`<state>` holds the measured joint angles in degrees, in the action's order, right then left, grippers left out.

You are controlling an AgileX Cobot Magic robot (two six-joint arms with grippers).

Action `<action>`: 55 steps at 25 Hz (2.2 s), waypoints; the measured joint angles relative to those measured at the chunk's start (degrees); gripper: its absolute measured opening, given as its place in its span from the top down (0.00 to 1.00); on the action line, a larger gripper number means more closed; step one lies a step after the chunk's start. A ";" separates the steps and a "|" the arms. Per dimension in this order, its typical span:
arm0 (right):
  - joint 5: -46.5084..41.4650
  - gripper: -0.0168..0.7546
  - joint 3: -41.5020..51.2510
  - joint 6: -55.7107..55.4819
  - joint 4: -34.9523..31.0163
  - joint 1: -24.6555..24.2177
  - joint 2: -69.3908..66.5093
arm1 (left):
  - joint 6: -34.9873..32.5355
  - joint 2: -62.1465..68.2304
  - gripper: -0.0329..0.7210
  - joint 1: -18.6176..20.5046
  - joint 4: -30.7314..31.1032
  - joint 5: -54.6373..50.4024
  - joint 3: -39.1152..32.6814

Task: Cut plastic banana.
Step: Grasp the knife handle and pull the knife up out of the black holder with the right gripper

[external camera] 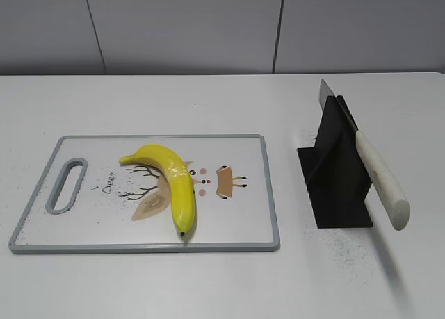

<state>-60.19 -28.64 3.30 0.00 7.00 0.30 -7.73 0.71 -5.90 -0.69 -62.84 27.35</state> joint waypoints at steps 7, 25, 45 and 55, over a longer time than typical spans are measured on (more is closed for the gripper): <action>0.00 0.21 0.00 0.00 0.00 0.00 0.00 | 0.00 0.00 0.25 0.00 0.00 0.00 0.00; 0.00 0.21 0.00 0.00 0.00 0.00 0.00 | 0.00 0.00 0.25 0.00 0.00 0.00 0.00; 0.12 0.21 0.00 0.00 1.54 0.00 0.00 | 0.00 0.00 0.25 0.00 0.00 0.00 0.00; 4.00 0.21 -4.32 -0.19 3.27 0.00 -6.81 | 0.00 0.00 0.25 0.00 0.00 0.00 0.00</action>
<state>-56.19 -32.97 3.11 3.27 7.00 -6.51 -7.73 0.71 -5.90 -0.69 -62.84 27.35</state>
